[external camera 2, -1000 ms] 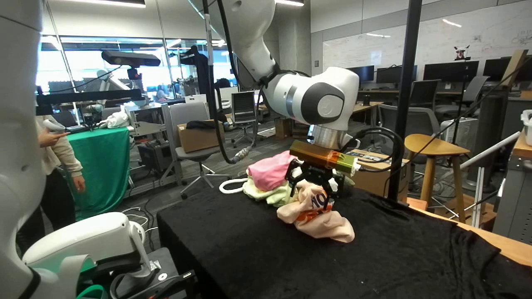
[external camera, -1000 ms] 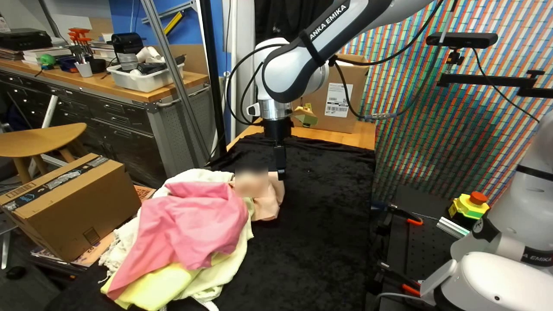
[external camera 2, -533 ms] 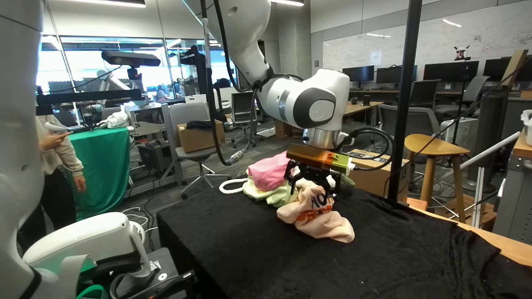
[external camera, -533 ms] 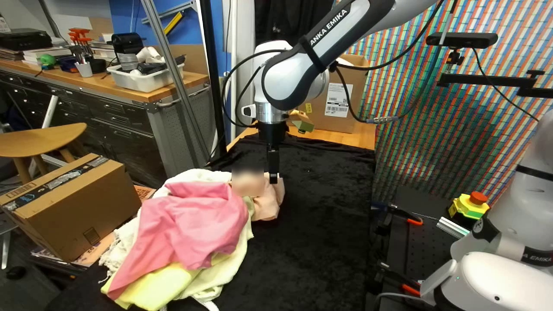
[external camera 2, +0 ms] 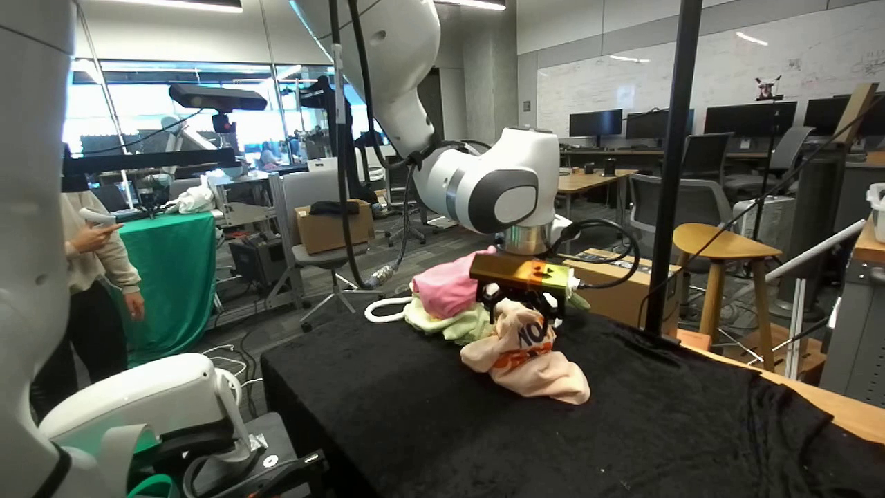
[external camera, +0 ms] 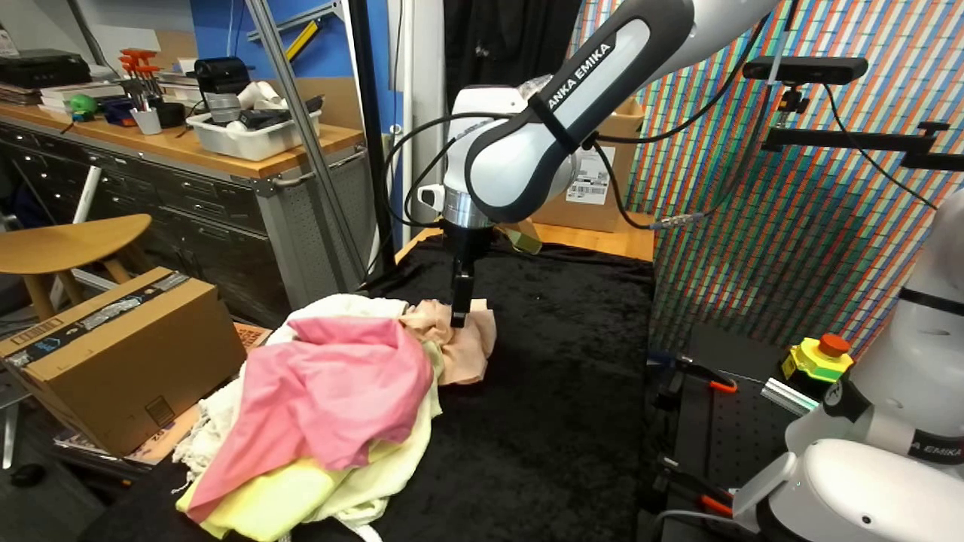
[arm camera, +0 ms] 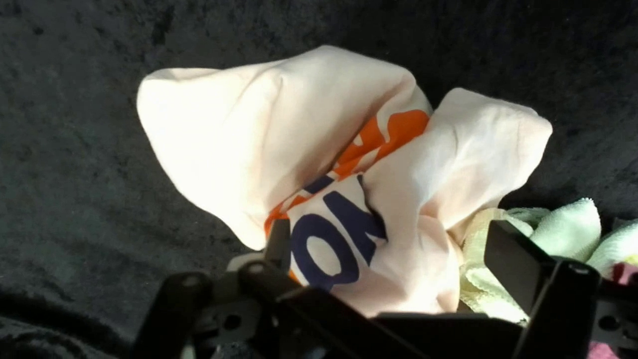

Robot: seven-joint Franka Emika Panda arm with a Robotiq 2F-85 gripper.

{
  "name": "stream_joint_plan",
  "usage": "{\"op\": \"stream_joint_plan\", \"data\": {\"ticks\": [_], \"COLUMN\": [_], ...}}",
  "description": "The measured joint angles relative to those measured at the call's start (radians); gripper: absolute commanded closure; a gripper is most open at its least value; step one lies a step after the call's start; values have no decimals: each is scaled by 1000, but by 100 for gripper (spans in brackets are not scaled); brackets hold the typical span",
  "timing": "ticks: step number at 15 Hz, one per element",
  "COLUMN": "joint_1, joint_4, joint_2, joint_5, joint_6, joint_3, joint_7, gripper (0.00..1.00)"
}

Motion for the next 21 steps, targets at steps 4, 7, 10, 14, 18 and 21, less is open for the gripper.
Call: {"op": "stream_joint_plan", "data": {"ticks": [4,7,10,14,18,21], "joint_1": [4,4,4,4,-7,-17], "joint_4": [-16,-21,-26,-26,-25,-24], "joint_2": [9,25,46,67,73,73], "joint_5": [-4,-17,-50,-73,-73,-73], "joint_6": [55,108,165,176,167,159], "joint_3": [1,1,0,0,10,18], "joint_7": [13,18,40,63,63,63], "gripper": [0,0,0,32,68,91]}}
